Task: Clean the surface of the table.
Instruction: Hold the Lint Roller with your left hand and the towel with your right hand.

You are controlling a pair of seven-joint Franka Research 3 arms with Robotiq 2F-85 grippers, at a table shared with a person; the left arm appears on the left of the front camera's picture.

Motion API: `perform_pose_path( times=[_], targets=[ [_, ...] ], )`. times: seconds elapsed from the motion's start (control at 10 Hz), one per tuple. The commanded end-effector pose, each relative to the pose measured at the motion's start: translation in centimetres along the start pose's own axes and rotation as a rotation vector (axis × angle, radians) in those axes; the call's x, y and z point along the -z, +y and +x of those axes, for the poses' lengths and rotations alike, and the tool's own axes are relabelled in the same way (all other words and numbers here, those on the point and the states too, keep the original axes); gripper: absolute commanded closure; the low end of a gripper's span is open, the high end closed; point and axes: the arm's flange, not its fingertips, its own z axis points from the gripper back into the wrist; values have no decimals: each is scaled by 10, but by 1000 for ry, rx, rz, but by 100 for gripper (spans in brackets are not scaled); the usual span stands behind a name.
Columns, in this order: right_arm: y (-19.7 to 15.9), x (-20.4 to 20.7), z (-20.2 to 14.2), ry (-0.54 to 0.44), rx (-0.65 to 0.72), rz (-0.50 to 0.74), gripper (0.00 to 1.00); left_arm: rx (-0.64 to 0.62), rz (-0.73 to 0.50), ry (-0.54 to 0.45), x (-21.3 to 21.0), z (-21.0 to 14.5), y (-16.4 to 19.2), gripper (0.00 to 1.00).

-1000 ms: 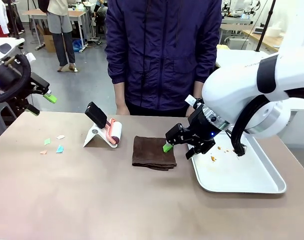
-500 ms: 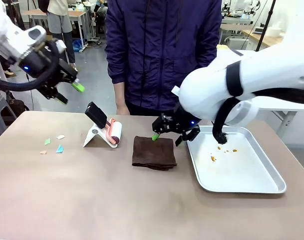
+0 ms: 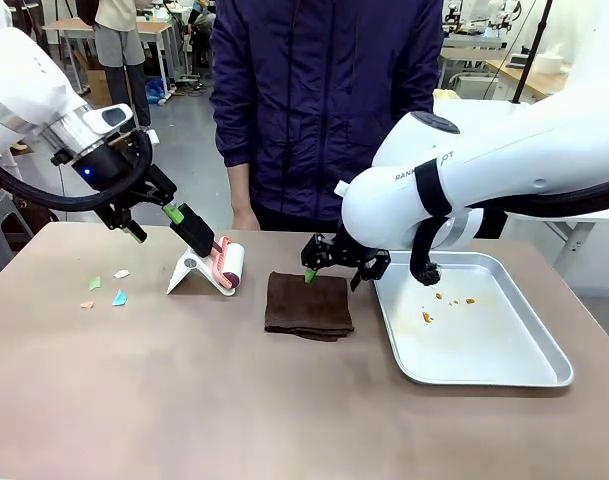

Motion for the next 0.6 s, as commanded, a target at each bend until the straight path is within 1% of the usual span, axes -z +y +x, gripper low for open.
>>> perform_pose_path(
  times=[0.0,0.1,0.5],
  targets=[
    [9,8,9,35,39,-21,0,-22,-25,-27,-2,15,-8,0],
    [6,12,10,47,45,-29,0,-26,-56,-52,-2,19,-10,0],
    [5,24,18,100,50,-50,0,-43,-48,-39,9,30,-15,0]
  ],
)
